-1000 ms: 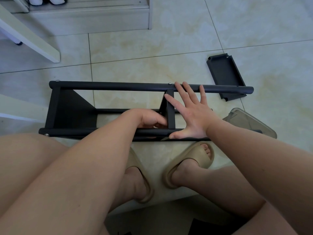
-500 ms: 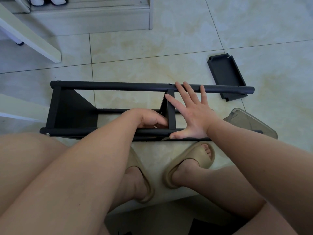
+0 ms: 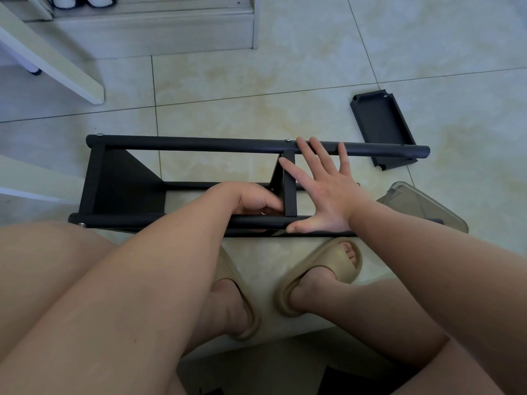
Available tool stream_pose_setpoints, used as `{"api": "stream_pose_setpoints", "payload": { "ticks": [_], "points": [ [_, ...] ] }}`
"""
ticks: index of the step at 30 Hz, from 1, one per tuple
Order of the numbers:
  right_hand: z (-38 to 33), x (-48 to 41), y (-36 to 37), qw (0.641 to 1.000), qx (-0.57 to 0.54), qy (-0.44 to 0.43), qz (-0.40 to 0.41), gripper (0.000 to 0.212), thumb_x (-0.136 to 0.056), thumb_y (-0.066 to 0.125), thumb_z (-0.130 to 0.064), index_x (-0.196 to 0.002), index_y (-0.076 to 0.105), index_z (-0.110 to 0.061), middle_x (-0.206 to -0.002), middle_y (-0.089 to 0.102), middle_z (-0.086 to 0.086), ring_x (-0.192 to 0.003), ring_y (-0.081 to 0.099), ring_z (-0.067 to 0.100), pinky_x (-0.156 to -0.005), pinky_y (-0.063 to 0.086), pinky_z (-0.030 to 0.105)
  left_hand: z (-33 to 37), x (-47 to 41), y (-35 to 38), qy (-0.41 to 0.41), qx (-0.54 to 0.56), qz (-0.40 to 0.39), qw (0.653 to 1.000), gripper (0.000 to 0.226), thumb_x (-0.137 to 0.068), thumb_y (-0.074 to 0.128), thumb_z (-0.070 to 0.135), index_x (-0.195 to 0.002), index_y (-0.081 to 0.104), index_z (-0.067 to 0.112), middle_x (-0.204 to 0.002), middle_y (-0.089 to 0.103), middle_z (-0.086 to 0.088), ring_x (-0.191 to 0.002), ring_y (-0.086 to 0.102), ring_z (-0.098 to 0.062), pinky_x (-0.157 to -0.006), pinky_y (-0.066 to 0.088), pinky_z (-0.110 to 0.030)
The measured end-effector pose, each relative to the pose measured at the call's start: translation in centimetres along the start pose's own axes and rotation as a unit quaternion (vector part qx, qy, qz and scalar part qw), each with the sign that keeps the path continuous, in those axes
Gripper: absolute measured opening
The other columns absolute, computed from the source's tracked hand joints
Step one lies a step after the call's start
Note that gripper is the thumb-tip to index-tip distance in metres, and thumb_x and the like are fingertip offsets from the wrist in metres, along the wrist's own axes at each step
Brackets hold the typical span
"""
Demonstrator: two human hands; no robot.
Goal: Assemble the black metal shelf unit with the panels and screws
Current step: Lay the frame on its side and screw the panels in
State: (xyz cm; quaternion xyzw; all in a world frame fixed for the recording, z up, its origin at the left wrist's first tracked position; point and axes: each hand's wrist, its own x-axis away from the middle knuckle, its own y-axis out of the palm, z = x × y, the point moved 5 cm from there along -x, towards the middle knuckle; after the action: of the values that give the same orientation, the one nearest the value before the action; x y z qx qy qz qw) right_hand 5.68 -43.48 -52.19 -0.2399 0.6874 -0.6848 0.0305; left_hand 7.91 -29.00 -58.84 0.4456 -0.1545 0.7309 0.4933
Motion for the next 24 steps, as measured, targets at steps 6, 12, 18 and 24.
{"api": "stream_pose_setpoints", "payload": {
  "ticks": [6,12,18,24],
  "points": [
    [0.00,0.02,0.02,1.000,-0.003,-0.002,0.000,0.127,-0.060,0.031,-0.103,-0.160,-0.010,-0.036,-0.167,-0.022,0.010,-0.154,-0.021,0.032,-0.117,-0.010,0.070,0.26,0.05,0.01,0.043,0.015,-0.015,0.999,0.026,-0.097,0.047,0.003,-0.111,0.068,0.008,-0.119,0.064,-0.018,-0.113,0.058,-0.030,-0.112,0.038,-0.046],
    [0.01,0.01,0.03,1.000,0.000,-0.001,0.002,0.126,-0.060,0.030,-0.103,-0.160,-0.009,-0.036,-0.168,-0.020,0.011,-0.154,-0.021,0.032,-0.116,-0.010,0.070,-0.01,-0.07,0.12,0.007,0.076,-0.015,0.997,0.023,-0.095,0.047,0.008,-0.112,0.063,0.007,-0.102,0.060,-0.015,-0.094,0.057,-0.028,-0.090,0.049,-0.041],
    [0.00,-0.03,0.10,1.000,-0.004,-0.001,0.007,0.127,-0.059,0.031,-0.103,-0.160,-0.007,-0.036,-0.168,-0.019,0.010,-0.154,-0.020,0.032,-0.117,-0.011,0.070,0.04,0.06,0.10,-0.002,0.024,-0.006,1.000,0.016,-0.096,0.054,0.015,-0.099,0.069,0.011,-0.082,0.071,-0.003,-0.071,0.066,-0.016,-0.072,0.052,-0.029],
    [0.00,-0.03,0.10,1.000,-0.005,-0.001,0.009,0.127,-0.059,0.031,-0.103,-0.160,-0.007,-0.036,-0.168,-0.019,0.010,-0.154,-0.019,0.032,-0.117,-0.011,0.069,0.46,0.63,0.44,0.037,0.042,-0.023,0.998,0.027,-0.096,0.044,-0.001,-0.104,0.067,0.010,-0.102,0.068,-0.011,-0.098,0.062,-0.027,-0.102,0.045,-0.041]
  ]
}}
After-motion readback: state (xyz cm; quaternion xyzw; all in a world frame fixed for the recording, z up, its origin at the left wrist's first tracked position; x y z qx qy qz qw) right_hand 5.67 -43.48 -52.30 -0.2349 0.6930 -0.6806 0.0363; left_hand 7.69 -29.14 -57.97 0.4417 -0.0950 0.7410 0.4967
